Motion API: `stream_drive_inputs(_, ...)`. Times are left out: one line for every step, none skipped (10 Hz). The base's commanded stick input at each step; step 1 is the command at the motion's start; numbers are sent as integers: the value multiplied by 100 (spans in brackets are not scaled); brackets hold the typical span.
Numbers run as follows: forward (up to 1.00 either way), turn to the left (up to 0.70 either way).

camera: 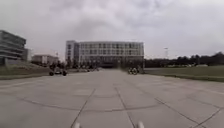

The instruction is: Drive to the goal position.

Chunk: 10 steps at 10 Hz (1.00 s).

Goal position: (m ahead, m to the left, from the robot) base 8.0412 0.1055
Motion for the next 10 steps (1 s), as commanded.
stream_drive_inputs(50, 0)
stream_drive_inputs(50, 0)
stream_drive_inputs(50, 0)
stream_drive_inputs(50, 0)
stream_drive_inputs(50, 2)
stream_drive_inputs(50, 14)
stream_drive_inputs(50, 25)
stream_drive_inputs(50, 22)
stream_drive_inputs(50, 13)
stream_drive_inputs(50, 0)
